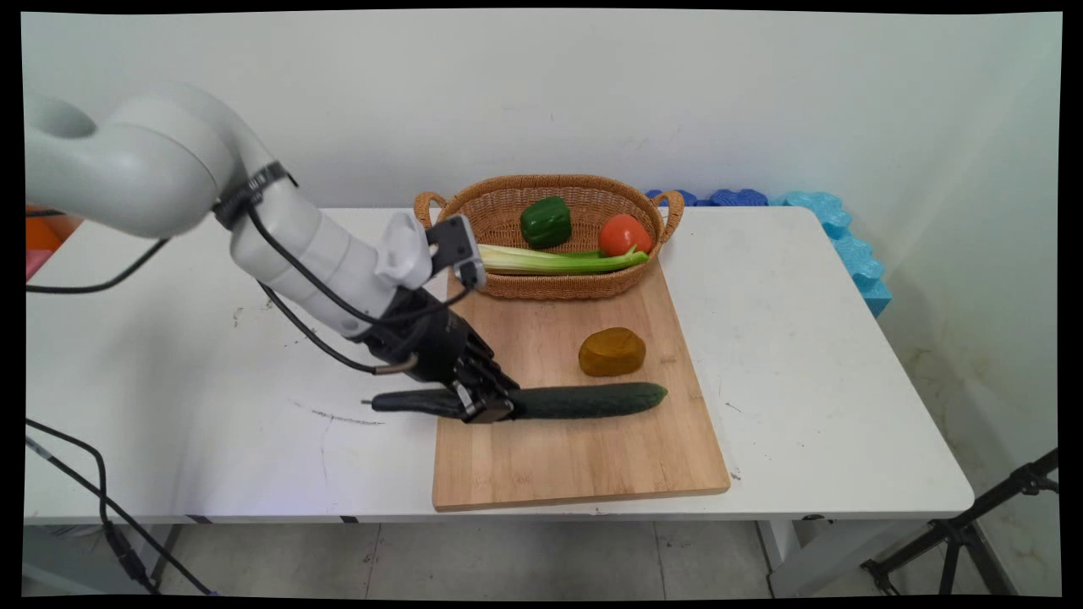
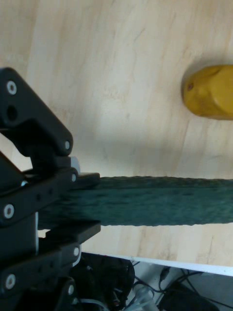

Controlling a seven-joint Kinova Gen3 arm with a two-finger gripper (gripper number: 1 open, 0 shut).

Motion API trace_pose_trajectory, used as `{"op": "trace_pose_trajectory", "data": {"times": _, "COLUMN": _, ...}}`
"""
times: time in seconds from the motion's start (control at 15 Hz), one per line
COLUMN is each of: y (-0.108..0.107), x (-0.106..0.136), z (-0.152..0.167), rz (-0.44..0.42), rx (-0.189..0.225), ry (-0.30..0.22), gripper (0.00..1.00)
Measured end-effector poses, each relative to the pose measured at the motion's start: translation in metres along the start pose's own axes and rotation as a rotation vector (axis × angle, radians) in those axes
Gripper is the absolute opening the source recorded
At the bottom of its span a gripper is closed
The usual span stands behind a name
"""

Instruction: Place the picked object on the cutting board

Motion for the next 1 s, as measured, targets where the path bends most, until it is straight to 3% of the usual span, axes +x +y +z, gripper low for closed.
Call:
{"op": "trace_pose_trajectory", "data": {"times": 0.67, "y": -0.003, "x": -0.006, "z": 0.042, "rz": -0.021, "rx": -0.003, "ry": 0.024, "gripper": 0.00}}
{"op": "trace_pose_trajectory", "data": {"times": 0.73, "y": -0.003, "x": -0.006, "z": 0.045, "rz": -0.021, "rx": -0.003, "ry": 0.027, "gripper": 1.00}}
{"op": "trace_pose_trajectory", "data": {"times": 1.0, "y": -0.002, "x": -0.007, "z": 0.049, "rz": -0.012, "rx": -0.003, "ry": 0.029, "gripper": 1.00}}
